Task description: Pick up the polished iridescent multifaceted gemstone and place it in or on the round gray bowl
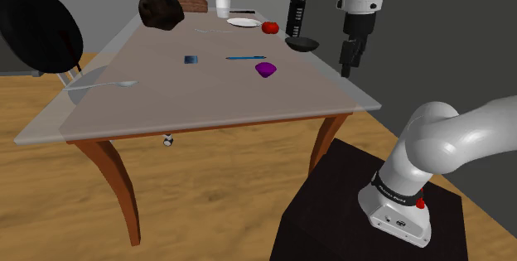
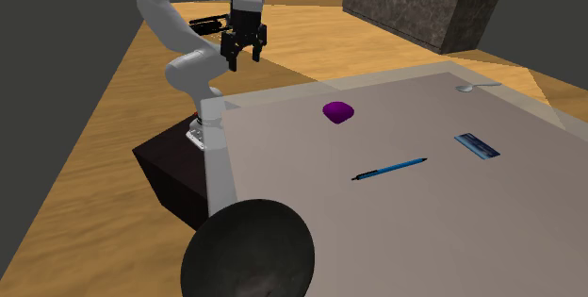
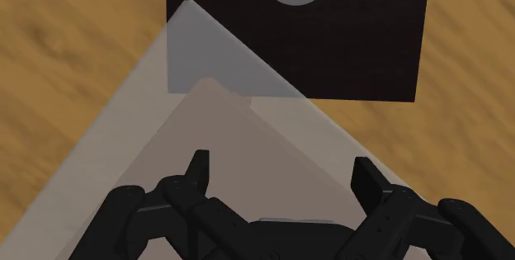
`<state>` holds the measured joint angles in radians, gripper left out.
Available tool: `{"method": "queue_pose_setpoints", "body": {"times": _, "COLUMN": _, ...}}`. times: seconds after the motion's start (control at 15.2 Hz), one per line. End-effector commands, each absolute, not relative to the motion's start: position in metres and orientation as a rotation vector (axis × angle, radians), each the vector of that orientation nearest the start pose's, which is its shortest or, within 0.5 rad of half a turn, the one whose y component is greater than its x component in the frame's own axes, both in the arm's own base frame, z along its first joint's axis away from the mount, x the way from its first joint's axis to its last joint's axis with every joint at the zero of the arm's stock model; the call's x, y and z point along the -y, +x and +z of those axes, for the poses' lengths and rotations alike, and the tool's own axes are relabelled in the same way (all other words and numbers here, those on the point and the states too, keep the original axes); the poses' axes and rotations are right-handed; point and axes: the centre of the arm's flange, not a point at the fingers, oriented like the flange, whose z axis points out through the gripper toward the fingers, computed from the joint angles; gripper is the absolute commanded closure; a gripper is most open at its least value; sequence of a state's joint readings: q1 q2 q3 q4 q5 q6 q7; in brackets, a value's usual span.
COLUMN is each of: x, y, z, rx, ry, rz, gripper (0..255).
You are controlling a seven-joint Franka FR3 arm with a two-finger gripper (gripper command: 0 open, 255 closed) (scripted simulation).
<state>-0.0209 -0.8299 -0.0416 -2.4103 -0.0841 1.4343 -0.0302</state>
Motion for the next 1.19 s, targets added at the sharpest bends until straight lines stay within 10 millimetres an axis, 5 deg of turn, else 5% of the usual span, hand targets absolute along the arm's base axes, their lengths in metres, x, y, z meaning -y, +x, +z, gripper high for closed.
{"method": "queue_pose_setpoints", "body": {"times": 0.0, "x": 0.031, "y": 0.278, "z": 0.567, "rx": -0.035, "ry": -3.180, "rz": 0.236, "gripper": 0}}
{"method": "queue_pose_setpoints", "body": {"times": 1.12, "x": -0.012, "y": 0.463, "z": 0.533, "rx": 0.241, "ry": -3.291, "rz": -0.107, "gripper": 0}}
